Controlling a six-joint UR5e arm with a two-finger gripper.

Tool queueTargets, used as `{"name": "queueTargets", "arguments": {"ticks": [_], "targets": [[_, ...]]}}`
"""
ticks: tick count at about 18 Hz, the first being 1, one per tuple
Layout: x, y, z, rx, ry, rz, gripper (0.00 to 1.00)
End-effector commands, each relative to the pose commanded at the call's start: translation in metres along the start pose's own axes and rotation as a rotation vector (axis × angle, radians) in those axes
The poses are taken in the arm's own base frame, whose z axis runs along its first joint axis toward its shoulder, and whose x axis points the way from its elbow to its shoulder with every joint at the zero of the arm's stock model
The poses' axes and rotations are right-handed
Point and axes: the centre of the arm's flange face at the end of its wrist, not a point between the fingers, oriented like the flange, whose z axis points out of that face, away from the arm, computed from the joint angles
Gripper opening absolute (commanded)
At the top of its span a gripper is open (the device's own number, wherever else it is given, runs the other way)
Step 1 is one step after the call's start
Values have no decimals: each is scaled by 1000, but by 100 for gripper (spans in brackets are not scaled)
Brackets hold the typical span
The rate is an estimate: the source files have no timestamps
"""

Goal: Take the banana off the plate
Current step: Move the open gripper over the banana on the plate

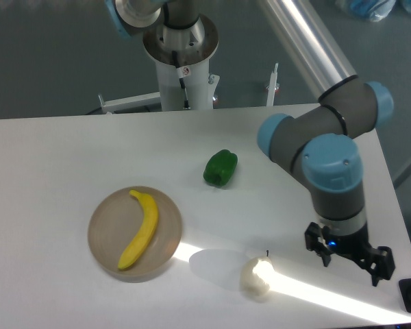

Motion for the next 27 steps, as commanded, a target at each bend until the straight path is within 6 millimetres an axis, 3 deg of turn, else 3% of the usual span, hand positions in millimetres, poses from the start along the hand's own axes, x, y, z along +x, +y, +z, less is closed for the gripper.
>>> {"name": "queueTargets", "arguments": {"ticks": [2, 6, 10, 13, 19, 27], "targets": [[20, -3, -10, -1, 15, -43, 100], [79, -7, -40, -1, 64, -204, 100], [140, -21, -54, -10, 123, -353, 100], [178, -30, -53, 20, 230, -446, 100], [260, -36, -55, -6, 325, -445, 100], [327, -38, -38, -45, 364, -388, 100]]}}
